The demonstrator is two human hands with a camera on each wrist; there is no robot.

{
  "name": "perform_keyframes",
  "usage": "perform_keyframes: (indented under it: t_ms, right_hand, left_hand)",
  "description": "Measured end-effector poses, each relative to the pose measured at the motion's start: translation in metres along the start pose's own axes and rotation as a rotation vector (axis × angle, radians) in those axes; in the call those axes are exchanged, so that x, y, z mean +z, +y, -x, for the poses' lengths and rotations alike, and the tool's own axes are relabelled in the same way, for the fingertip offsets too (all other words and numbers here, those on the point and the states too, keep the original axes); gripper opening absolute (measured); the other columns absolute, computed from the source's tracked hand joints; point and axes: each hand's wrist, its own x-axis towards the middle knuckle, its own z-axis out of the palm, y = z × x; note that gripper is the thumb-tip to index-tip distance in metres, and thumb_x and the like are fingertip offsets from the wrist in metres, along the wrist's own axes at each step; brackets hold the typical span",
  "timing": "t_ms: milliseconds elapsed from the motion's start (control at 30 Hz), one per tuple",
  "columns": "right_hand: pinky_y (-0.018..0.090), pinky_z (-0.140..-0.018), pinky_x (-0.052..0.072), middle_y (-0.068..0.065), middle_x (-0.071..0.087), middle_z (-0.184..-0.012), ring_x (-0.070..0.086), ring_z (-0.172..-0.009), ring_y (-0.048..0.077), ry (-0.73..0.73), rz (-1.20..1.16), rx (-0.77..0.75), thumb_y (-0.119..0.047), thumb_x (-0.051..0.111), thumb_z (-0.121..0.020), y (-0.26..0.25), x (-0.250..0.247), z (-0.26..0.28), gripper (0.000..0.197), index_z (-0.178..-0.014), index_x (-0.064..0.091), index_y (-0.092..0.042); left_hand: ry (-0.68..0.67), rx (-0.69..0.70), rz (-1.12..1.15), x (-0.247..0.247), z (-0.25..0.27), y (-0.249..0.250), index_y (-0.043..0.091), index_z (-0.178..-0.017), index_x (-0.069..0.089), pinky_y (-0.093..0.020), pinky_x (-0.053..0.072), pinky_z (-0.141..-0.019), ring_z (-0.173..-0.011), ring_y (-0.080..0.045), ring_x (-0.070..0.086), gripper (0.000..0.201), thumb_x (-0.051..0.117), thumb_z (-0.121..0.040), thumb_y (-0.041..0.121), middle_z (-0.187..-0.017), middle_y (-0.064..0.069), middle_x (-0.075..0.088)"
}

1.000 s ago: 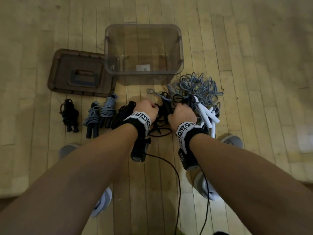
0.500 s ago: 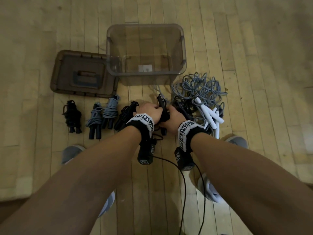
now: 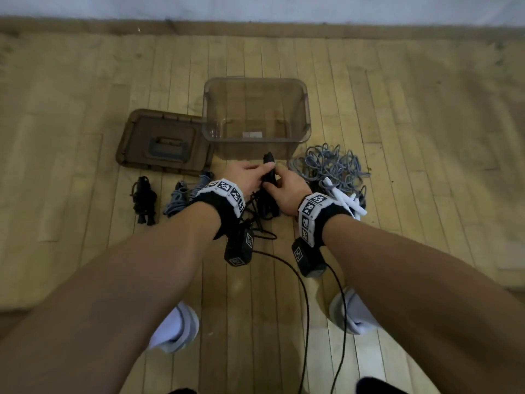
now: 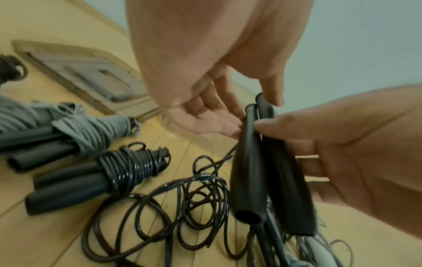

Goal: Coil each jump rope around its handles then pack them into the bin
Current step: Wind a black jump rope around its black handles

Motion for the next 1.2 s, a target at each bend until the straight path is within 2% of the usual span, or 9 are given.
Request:
perform_keyframes:
  t_ms: [167, 300, 433, 567, 667, 733, 900, 1033, 1200]
  right_hand:
    - [0.034, -0.097, 0.047, 0.008, 0.064, -0.134, 0.061, -0.119, 0.028, 0.012, 0.019, -0.136, -0.027, 0.052, -0.104, -0.037, -0.021, 0.022, 0.046, -0.149, 0.044, -0.021]
    - [0.040, -0.092, 0.055, 0.007, 0.067, -0.125, 0.067, -0.107, 0.027, 0.008, -0.002, -0.217, -0.027, 0.054, -0.103, -0.070, -0.045, 0.041, 0.046, -0.147, 0.043, -0.022]
    - [0.045, -0.077, 0.062, 0.008, 0.069, -0.109, 0.072, -0.084, 0.026, -0.023, -0.027, -0.309, -0.020, 0.051, -0.104, -0.105, -0.085, 0.063, 0.041, -0.144, 0.045, -0.024]
    - [0.046, -0.078, 0.062, 0.005, 0.067, -0.095, 0.070, -0.080, 0.024, 0.039, -0.031, -0.406, -0.017, 0.048, -0.106, -0.141, -0.132, 0.089, 0.045, -0.150, 0.040, -0.023]
    - [0.030, -0.057, 0.060, 0.009, 0.065, -0.083, 0.066, -0.059, 0.016, 0.052, -0.141, -0.456, -0.012, 0.046, -0.107, -0.160, -0.161, 0.112, 0.045, -0.151, 0.037, -0.020]
    - [0.024, -0.054, 0.055, 0.011, 0.065, -0.085, 0.067, -0.059, 0.015, 0.050, -0.186, -0.506, -0.013, 0.046, -0.107, -0.170, -0.174, 0.125, 0.047, -0.152, 0.036, -0.020]
    - [0.031, -0.065, 0.060, 0.009, 0.064, -0.089, 0.068, -0.069, 0.014, 0.060, -0.272, -0.606, -0.015, 0.048, -0.107, -0.180, -0.191, 0.142, 0.050, -0.154, 0.035, -0.026]
    - [0.030, -0.064, 0.058, 0.011, 0.064, -0.091, 0.067, -0.070, 0.016, 0.084, -0.324, -0.636, -0.016, 0.048, -0.107, -0.170, -0.190, 0.143, 0.050, -0.155, 0.032, -0.025]
    - [0.037, -0.061, 0.061, 0.012, 0.064, -0.090, 0.069, -0.068, 0.027, 0.161, -0.248, -0.652, -0.022, 0.049, -0.107, -0.165, -0.192, 0.140, 0.054, -0.153, 0.022, -0.028]
  left_hand:
    - [-0.038, 0.049, 0.115, -0.028, 0.032, 0.034, 0.006, -0.105, 0.069, -0.017, 0.052, -0.049, -0.051, -0.006, 0.067, 0.025, 0.077, -0.091, 0.026, -0.076, -0.005, 0.071]
    - [-0.030, 0.099, 0.104, -0.052, 0.057, 0.069, -0.002, -0.110, 0.070, -0.018, 0.054, -0.051, -0.055, -0.008, 0.070, 0.038, 0.079, -0.089, 0.028, -0.078, -0.006, 0.073]
    - [-0.074, 0.175, 0.099, -0.076, 0.087, 0.112, 0.002, -0.123, 0.063, -0.031, 0.063, -0.073, -0.076, -0.017, 0.075, 0.048, 0.078, -0.089, 0.033, -0.102, -0.012, 0.076]
    - [0.033, 0.378, -0.023, -0.094, 0.113, 0.161, 0.017, -0.112, 0.072, -0.025, 0.057, -0.069, -0.088, -0.014, 0.072, 0.044, 0.076, -0.086, 0.052, -0.103, 0.000, 0.076]
    - [0.134, 0.525, -0.118, -0.098, 0.133, 0.194, 0.021, -0.089, 0.070, -0.031, 0.050, -0.078, -0.083, -0.014, 0.064, 0.040, 0.071, -0.086, 0.061, -0.083, 0.007, 0.067]
    - [0.178, 0.607, -0.098, -0.096, 0.145, 0.208, 0.016, -0.084, 0.062, -0.030, 0.045, -0.074, -0.078, -0.015, 0.059, 0.042, 0.068, -0.090, 0.058, -0.079, 0.004, 0.061]
    - [0.150, 0.771, 0.025, -0.089, 0.166, 0.218, 0.024, -0.086, 0.050, -0.033, 0.044, -0.083, -0.086, -0.009, 0.059, 0.030, 0.062, -0.097, 0.049, -0.087, 0.010, 0.058]
    - [0.074, 0.789, 0.042, -0.086, 0.168, 0.226, 0.019, -0.087, 0.051, -0.049, 0.054, -0.094, -0.091, -0.026, 0.065, 0.045, 0.066, -0.081, 0.062, -0.088, 0.001, 0.060]
    - [0.077, 0.766, 0.057, -0.086, 0.177, 0.236, 0.013, -0.111, 0.052, -0.042, 0.063, -0.079, -0.074, -0.020, 0.076, 0.040, 0.073, -0.092, 0.041, -0.096, -0.005, 0.075]
